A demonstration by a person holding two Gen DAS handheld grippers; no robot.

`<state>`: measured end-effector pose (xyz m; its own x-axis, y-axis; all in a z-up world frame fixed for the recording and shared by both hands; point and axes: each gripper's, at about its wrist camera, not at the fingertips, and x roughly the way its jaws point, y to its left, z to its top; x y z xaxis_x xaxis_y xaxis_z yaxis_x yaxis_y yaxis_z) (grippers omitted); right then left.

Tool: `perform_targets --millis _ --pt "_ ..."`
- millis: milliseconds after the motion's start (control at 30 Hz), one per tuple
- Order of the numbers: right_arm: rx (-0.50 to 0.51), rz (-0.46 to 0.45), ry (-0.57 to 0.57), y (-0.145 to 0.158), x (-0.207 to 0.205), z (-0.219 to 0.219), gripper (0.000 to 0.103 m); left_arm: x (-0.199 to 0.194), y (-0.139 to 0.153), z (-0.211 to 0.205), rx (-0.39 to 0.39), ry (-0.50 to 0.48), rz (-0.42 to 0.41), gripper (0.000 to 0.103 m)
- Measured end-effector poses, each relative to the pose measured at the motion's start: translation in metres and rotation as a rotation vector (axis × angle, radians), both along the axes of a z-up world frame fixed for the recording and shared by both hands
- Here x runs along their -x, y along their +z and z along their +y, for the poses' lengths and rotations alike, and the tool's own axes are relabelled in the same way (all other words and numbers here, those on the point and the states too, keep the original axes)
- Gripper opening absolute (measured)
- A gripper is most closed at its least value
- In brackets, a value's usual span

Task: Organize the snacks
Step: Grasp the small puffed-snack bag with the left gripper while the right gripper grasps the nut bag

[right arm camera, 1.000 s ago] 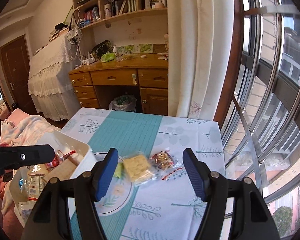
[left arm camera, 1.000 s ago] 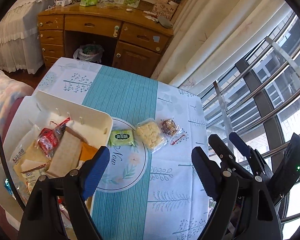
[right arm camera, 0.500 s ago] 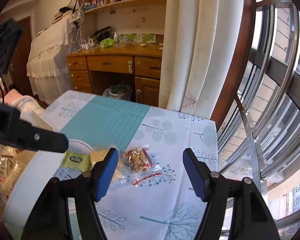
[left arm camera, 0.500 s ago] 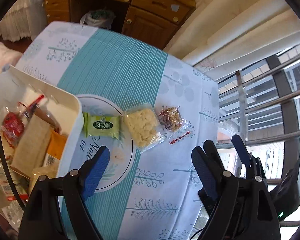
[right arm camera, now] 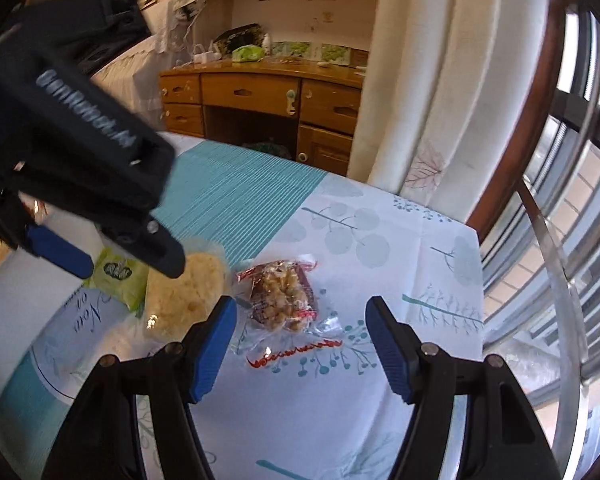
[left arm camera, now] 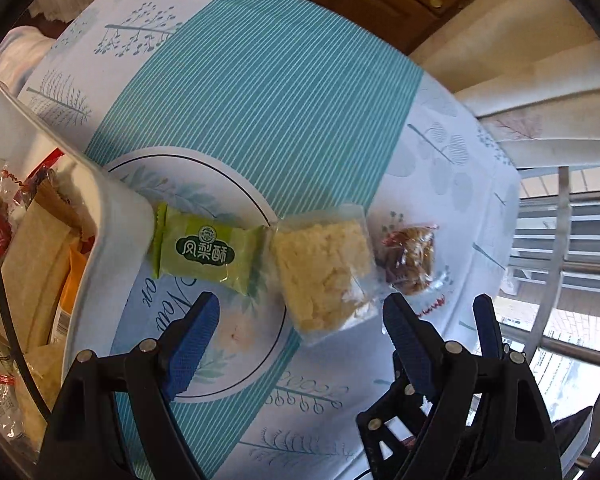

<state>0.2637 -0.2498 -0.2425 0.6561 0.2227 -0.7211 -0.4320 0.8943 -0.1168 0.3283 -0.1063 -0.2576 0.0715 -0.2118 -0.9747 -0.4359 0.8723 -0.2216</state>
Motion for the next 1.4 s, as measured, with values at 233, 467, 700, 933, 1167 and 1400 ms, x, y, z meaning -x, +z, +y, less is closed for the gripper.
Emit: perform_targets --millis 233,467,700,933,1167,1400 --pt "0.026 0.007 0.028 -0.017 -0.004 0.010 0.067 -0.017 -0.016 -0.006 -0.058 -0.023 0.044 0.083" --pt "0.003 0.035 -0.011 -0.025 -0.014 0.007 0.067 -0.028 -0.032 -0.010 -0.080 -0.036 0.089 0.080" --pt "-0.023 0.078 -0.022 -0.035 -0.026 0.002 0.067 -0.034 -0.036 -0.019 -0.090 -0.074 0.056 0.074" --pt "-0.054 0.124 -0.018 -0.041 -0.034 0.000 0.060 -0.035 -0.045 -0.020 0.008 -0.055 0.048 0.062" --pt "-0.073 0.146 -0.044 -0.041 -0.030 0.000 0.059 -0.019 -0.043 -0.008 0.044 -0.080 0.058 0.060" --pt "-0.096 0.206 -0.096 -0.036 -0.014 -0.004 0.059 -0.012 -0.030 -0.012 0.020 -0.130 0.075 0.044"
